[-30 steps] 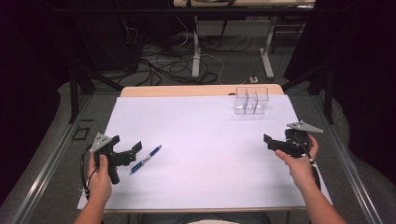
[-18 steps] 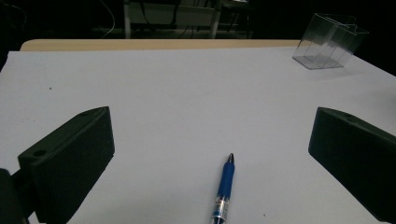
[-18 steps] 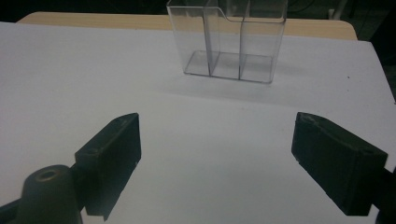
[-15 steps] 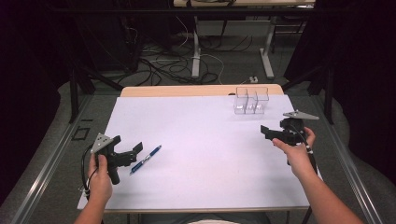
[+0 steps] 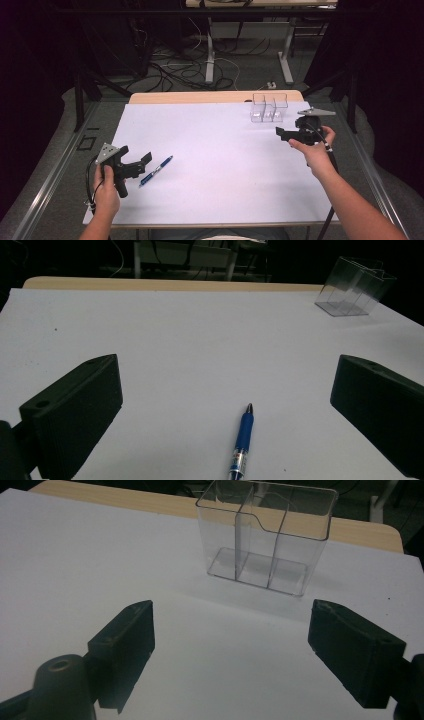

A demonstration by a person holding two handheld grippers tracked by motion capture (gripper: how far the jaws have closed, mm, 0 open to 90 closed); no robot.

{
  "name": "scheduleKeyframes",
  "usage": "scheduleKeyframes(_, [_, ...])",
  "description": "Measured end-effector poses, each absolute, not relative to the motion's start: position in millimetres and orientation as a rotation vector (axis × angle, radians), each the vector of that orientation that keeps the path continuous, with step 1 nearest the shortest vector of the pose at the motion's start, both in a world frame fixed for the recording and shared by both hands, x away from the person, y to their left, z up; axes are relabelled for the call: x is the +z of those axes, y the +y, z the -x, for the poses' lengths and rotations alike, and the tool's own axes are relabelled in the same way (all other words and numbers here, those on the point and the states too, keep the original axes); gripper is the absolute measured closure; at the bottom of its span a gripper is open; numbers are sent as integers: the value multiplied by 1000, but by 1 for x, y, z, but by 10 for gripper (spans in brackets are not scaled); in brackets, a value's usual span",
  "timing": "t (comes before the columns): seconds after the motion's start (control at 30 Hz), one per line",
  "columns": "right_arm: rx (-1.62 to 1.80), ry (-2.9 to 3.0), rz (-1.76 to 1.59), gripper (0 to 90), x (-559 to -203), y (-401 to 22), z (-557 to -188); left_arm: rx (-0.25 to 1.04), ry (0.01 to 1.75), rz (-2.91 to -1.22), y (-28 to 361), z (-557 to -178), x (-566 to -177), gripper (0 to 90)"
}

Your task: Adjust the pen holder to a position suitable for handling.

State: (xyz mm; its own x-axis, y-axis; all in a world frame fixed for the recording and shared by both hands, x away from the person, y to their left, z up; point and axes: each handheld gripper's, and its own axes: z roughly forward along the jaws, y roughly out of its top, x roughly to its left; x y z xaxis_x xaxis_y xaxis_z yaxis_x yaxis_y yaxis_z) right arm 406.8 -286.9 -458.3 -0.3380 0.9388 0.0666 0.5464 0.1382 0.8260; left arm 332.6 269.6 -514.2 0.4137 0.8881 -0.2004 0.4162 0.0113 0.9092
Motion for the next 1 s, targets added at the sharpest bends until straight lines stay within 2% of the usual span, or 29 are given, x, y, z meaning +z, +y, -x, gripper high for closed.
scheduleKeyframes(0.43, [970,2009,-1359,264,-430,-281,-443,542,1185,-1598,271,-333,-515,0])
scheduleKeyframes(0.8, [878,1983,-1359,280,-425,-278,-476,537,1186,-1602,272,-334,-516,0])
scheduleKeyframes(1.0, [896,1950,-1421,354,-426,-284,-496,532,1199,-1594,273,-334,-517,0])
